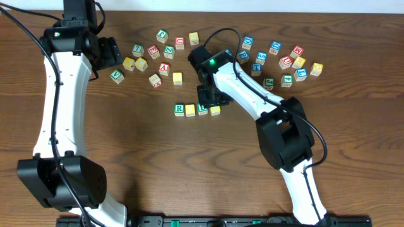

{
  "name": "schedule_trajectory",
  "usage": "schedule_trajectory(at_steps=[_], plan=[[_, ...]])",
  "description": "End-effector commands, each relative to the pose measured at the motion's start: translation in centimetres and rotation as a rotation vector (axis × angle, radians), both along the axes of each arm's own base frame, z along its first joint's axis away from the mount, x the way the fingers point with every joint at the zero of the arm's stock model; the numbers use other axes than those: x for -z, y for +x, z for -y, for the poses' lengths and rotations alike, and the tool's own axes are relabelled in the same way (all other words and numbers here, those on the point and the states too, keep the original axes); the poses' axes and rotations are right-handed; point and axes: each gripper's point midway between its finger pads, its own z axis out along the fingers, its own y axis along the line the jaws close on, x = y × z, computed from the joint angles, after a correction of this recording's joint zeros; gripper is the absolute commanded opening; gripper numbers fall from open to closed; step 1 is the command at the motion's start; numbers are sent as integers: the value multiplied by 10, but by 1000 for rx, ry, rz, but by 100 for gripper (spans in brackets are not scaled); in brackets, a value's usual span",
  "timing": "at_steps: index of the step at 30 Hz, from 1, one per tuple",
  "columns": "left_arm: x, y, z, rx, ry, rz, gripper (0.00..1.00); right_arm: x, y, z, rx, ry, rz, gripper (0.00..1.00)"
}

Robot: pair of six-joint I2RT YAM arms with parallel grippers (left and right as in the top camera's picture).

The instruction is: Spell out ROBOT

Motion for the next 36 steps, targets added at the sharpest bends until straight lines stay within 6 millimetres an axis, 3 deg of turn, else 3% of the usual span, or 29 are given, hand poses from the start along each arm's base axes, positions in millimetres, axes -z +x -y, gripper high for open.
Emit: schedule_trajectory(at_steps=[1, 6, 12, 23, 36], plan=[[8, -1, -2, -2, 8, -24, 98, -44, 10, 7, 28, 40, 72, 34], [8, -1, -2, -3, 8, -24, 98, -53, 6, 32, 53, 13, 34, 36], [8, -1, -2, -3, 8, -24, 98, -40, -13, 52, 35, -45, -61, 32], [8, -1, -2, -3, 8, -24, 98, 4, -28, 47, 33, -42, -77, 30], [8, -1, -2, -3, 8, -24, 98, 11, -26, 34, 11, -15, -45, 31]])
